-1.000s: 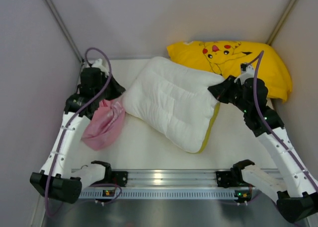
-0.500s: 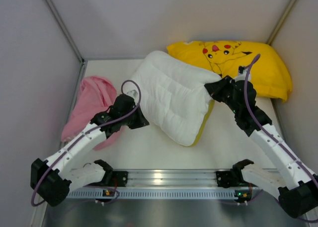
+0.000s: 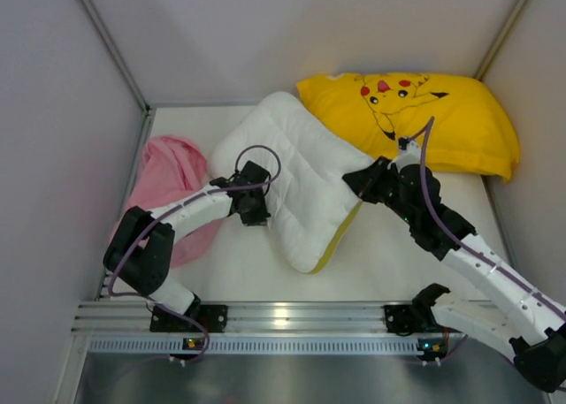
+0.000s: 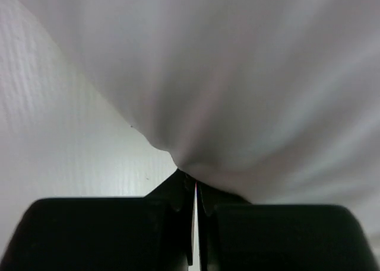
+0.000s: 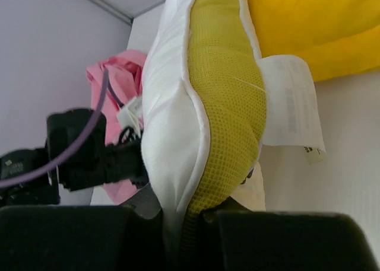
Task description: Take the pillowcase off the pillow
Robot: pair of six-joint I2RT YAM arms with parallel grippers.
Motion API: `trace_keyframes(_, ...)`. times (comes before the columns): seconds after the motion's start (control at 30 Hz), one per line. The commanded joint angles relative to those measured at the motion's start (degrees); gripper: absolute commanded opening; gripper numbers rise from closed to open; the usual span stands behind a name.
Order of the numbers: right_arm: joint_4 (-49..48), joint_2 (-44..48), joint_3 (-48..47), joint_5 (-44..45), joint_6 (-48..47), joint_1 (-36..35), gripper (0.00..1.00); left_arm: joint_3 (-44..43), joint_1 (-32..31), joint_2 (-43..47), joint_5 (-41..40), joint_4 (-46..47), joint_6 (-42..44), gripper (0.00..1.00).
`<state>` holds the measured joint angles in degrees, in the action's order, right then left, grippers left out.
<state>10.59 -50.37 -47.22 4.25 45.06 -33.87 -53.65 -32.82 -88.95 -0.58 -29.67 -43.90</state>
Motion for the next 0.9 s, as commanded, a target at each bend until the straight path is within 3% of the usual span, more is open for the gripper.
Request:
trace_keyframes(0.0,-4.26,-0.51,2.48,-3.81,-0.06,-6.11,0.00,-8.03,1.79,1.75,-9.60,-1.69,-1.19,0.00)
trace_keyframes(0.17,-5.58,-8.32,4.68,-3.46,-1.81,-14.37,0.00,-15.51,2.67,7.46,-24.78,-9.25,0.65,0.00)
trace_keyframes(0.3,-9.26,-14.57,4.68,-5.99,-2.08,-18.42,0.00,-22.19,3.29,12.55,-30.16,-14.97,5.66,0.00)
trace_keyframes(0.43,-13.48,-22.47,3.02,-11.80,-1.38,-19.04,0.00,-25.71,3.20,19.23,-29.66,-18.23,8.65,0.00)
trace_keyframes(0.67,-21.22,-42.14,-7.51,-22.08,-0.24,-24.92,0.00,-23.09,3.29,29.35,-28.78,-20.68,8.30,0.01)
trace_keyframes(0.87,-21.41,-43.33,-7.11,-12.72,1.79,-23.72,0.00,-18.17,3.29,25.60,-22.54,-21.57,7.17,0.00)
